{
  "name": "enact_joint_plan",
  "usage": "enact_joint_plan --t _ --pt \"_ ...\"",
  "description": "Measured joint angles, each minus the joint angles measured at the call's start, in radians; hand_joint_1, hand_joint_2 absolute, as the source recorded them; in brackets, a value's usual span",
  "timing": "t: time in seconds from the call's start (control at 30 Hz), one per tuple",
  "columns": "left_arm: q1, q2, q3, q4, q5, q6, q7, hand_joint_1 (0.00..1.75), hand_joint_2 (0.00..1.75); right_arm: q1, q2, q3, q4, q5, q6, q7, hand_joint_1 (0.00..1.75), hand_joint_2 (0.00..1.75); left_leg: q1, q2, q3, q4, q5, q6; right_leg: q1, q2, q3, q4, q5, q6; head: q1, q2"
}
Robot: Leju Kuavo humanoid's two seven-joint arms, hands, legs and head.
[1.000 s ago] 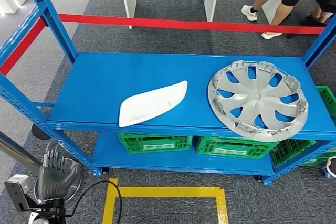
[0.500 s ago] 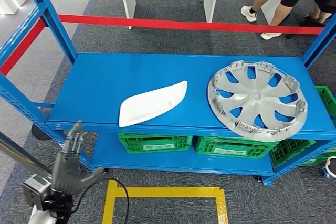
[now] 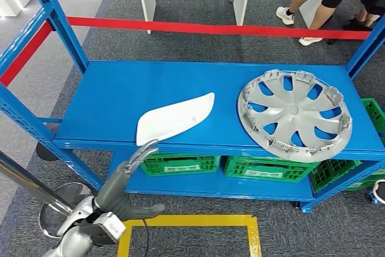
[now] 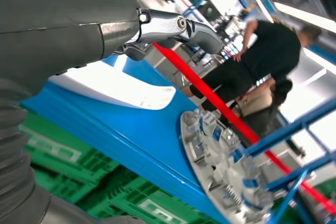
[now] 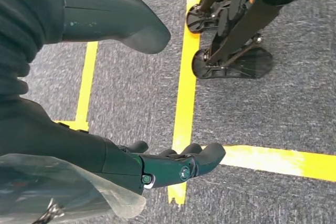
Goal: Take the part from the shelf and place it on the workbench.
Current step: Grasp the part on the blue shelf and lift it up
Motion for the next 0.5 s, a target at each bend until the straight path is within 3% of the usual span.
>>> enact_joint_plan --t 0.27,0.5 --pt "-0.12 -0.002 -0.12 0.019 -0.215 0.007 0.118 0.0 1.75 -0.007 -0.011 0.029 0.009 0.019 0.034 0.011 0.0 1.75 0.0 0.0 0.001 0.001 0.0 0.0 0.0 0.0 -0.001 0.0 0.001 0.001 0.0 0.0" --pt "-0.254 -0.035 -0.233 0.081 -0.528 0.006 0.324 0.0 1.75 -0.02 -0.019 0.05 0.015 0.045 0.067 0.027 0.0 1.75 0.0 0.001 0.001 0.002 0.0 0.0 0.0 0.001 -0.001 0.0 0.002 0.002 0.0 0.0"
